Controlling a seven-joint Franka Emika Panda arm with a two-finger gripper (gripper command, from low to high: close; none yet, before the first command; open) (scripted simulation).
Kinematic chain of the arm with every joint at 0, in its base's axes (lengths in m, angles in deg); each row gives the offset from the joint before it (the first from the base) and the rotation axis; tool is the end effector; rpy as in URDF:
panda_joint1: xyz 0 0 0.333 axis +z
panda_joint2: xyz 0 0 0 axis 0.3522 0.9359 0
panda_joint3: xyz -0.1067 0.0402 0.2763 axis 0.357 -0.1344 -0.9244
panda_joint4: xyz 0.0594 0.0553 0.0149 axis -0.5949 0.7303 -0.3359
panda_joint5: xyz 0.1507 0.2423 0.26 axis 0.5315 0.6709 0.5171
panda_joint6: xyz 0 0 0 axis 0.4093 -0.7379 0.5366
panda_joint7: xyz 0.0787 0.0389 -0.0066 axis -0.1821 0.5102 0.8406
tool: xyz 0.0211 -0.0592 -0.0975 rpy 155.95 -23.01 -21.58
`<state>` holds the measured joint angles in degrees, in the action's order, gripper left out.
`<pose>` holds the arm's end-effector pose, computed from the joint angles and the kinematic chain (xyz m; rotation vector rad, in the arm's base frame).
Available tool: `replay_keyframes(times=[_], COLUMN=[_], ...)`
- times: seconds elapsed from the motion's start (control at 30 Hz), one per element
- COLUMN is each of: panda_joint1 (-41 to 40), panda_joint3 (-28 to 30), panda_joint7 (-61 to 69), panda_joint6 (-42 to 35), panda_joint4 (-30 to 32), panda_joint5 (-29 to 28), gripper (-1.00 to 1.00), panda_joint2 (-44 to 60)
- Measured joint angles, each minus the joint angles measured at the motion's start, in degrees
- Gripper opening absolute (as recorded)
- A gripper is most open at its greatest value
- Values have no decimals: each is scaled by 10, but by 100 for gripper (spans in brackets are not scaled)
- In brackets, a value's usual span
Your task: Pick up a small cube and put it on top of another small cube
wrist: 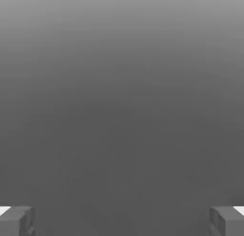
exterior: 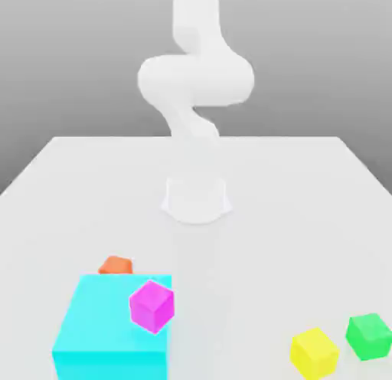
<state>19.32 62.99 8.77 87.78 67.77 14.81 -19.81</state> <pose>0.3838 -0.0200 0.6421 -2.4858 1.0937 -0.9602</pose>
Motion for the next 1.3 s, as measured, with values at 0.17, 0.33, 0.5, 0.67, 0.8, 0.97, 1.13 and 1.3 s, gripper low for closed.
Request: replay_keyframes(times=[0.17,0.33,0.5,0.67,0.8,0.97,1.13,1.3], panda_joint1=[-32,-66,-102,-134,-210,-244,-243,-205], panda_joint3=[34,71,114,122,22,-13,-11,52], panda_joint7=[14,29,52,143,213,218,215,149], panda_joint6=[75,149,234,351,421,453,445,368], panda_joint4=[88,176,272,331,318,311,313,333], panda_joint5=[-20,-36,-49,43,136,143,138,48], gripper=[0,0,0,0,0,-100,-100,-100], panda_joint2=[87,175,277,431,519,558,548,452])
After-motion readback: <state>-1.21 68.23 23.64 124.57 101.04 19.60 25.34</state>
